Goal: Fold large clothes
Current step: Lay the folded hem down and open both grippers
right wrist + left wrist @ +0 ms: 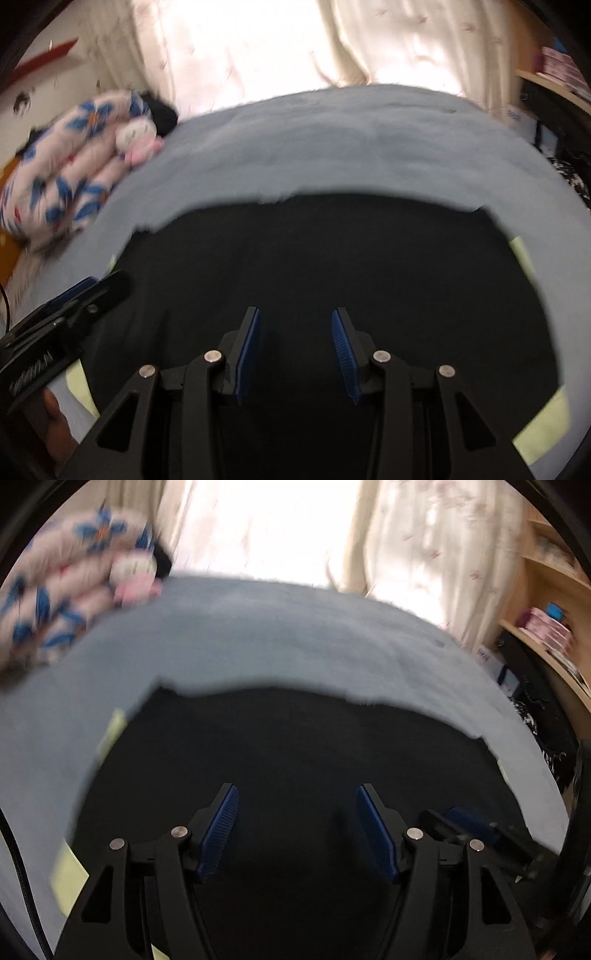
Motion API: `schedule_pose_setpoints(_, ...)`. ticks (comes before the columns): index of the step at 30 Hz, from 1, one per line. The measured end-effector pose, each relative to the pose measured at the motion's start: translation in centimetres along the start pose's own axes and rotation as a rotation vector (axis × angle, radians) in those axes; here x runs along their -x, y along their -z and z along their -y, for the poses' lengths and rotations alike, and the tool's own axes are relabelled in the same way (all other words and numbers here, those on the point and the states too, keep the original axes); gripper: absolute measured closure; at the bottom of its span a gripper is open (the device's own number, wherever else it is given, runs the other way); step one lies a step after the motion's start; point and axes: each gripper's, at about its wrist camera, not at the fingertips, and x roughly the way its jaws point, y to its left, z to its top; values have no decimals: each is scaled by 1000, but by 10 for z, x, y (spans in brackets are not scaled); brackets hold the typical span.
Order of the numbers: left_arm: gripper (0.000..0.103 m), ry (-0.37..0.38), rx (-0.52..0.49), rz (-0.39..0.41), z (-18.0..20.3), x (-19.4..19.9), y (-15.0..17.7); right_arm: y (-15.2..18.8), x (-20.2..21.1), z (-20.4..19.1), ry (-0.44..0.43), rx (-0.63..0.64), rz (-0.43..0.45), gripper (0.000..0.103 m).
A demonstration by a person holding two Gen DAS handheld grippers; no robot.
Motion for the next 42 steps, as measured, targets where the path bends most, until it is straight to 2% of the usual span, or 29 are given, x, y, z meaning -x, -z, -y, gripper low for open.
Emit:
schedule_pose_setpoints(2,38,-66,4,-74,-15,-27,15,11,-10,10,18,-5,-18,65)
schedule_pose_setpoints(4,38,-122,-16,-77,-35,-37,21,16,-5,29,87,15,0,66)
schedule_pose_setpoints(6,37,-160,-11,-56,-57,-36,22,19,4,50,197,26,21,65)
schedule_pose_setpoints(7,37,-185,11,-59,-74,-35,21,22,7,66,285,23,23,63)
schedule_pose_setpoints(8,37,-222,37,-64,-92,-35,20,26,9,84,353,2,27,53)
schedule_pose_setpoints(9,37,-248,59,-67,-107,-35,20,30,11,103,388,-37,20,45)
schedule_pose_setpoints(10,38,-254,81,-66,-122,-36,20,35,12,127,418,-96,3,45)
schedule_pose_setpoints(13,40,-194,110,-58,-139,-34,21,42,22,163,378,-210,14,44)
schedule_pose_setpoints(17,40,-257,58,-54,-126,-37,26,39,19,156,437,-196,17,43)
schedule_pose_setpoints(25,40,-255,60,-58,-124,-32,23,40,23,151,453,-194,15,43)
schedule_pose_setpoints(30,40,-266,46,-90,-119,-24,19,36,29,141,451,-197,-9,43)
schedule_pose_setpoints(36,40,-272,42,-87,-109,16,21,38,62,123,375,-229,-8,43)
schedule_pose_setpoints(42,40,-266,1,-63,-90,76,36,47,118,82,337,-206,66,43)
